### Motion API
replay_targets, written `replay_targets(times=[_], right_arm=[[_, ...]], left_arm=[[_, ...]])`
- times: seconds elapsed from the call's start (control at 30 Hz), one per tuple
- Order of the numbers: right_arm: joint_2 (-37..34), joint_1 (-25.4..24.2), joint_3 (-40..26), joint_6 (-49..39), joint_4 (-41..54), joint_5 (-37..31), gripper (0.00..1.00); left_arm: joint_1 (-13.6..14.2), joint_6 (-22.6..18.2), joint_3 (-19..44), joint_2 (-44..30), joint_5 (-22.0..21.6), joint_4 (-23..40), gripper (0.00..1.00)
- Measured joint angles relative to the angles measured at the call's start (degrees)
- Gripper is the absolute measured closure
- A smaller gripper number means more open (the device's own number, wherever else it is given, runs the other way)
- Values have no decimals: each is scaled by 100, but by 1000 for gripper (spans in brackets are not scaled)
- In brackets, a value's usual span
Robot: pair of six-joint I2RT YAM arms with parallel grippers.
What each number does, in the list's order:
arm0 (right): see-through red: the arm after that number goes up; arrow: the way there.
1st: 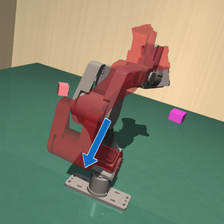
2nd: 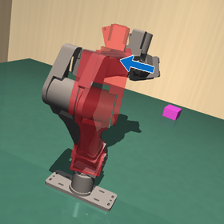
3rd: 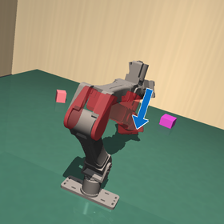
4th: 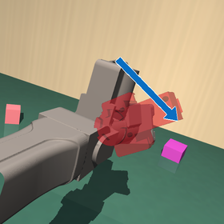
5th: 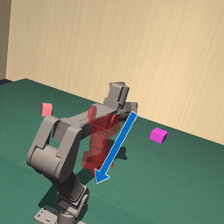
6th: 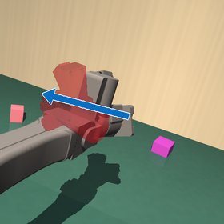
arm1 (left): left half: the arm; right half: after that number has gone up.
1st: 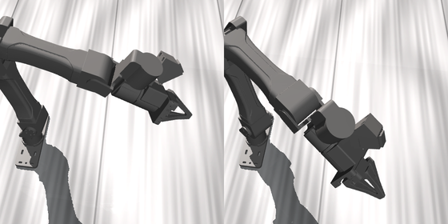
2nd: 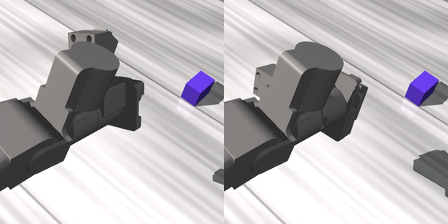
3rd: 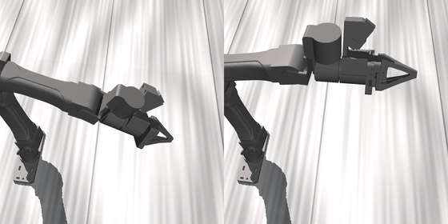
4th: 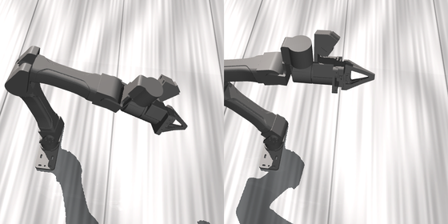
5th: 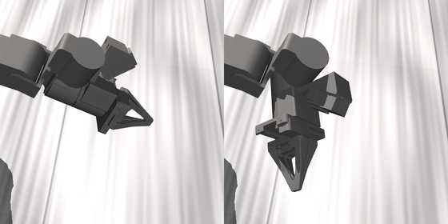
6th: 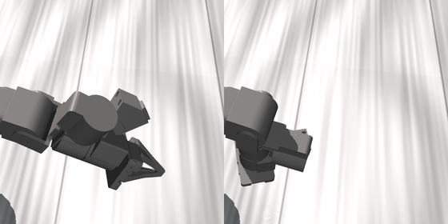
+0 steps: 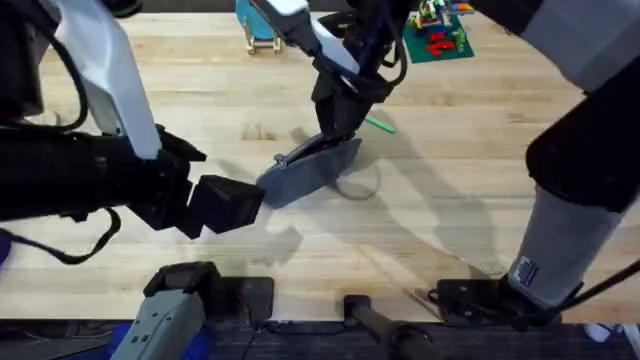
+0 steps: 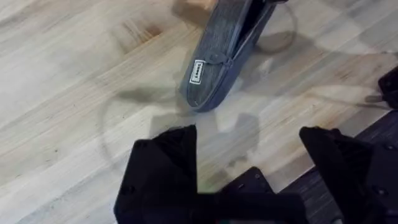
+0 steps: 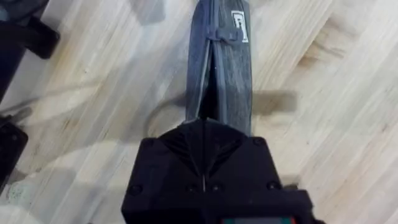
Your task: Unzip the bag, pick up the pens from the table one at a time and place them inside, then zip the bag closed.
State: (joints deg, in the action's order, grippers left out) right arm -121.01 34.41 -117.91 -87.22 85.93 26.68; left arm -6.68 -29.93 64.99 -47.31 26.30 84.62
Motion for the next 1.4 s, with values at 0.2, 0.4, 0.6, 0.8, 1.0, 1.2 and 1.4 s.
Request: replay_targets(times=[0.2, 0.4, 0.6, 0.8, 1.0, 1.2, 1.4], right_arm=[[-304, 91, 2, 26, -92, 20, 968], [-540, 121, 31, 67, -152, 20, 969], [-747, 126, 35, 68, -152, 39, 968], [-987, 172, 75, 68, -159, 55, 968], [-1104, 188, 103, 92, -144, 79, 958], [-1104, 191, 107, 135, -127, 72, 421], [-1111, 191, 114, 129, -164, 29, 8]], left_arm=[[0, 0, 0, 2, 0, 0, 6], [0, 0, 0, 0, 0, 0, 6], [0, 0, 0, 0, 0, 0, 6], [0, 0, 0, 1, 0, 0, 6], [0, 0, 0, 0, 0, 0, 6], [0, 0, 0, 0, 0, 0, 6], [0, 0, 0, 0, 0, 0, 6]])
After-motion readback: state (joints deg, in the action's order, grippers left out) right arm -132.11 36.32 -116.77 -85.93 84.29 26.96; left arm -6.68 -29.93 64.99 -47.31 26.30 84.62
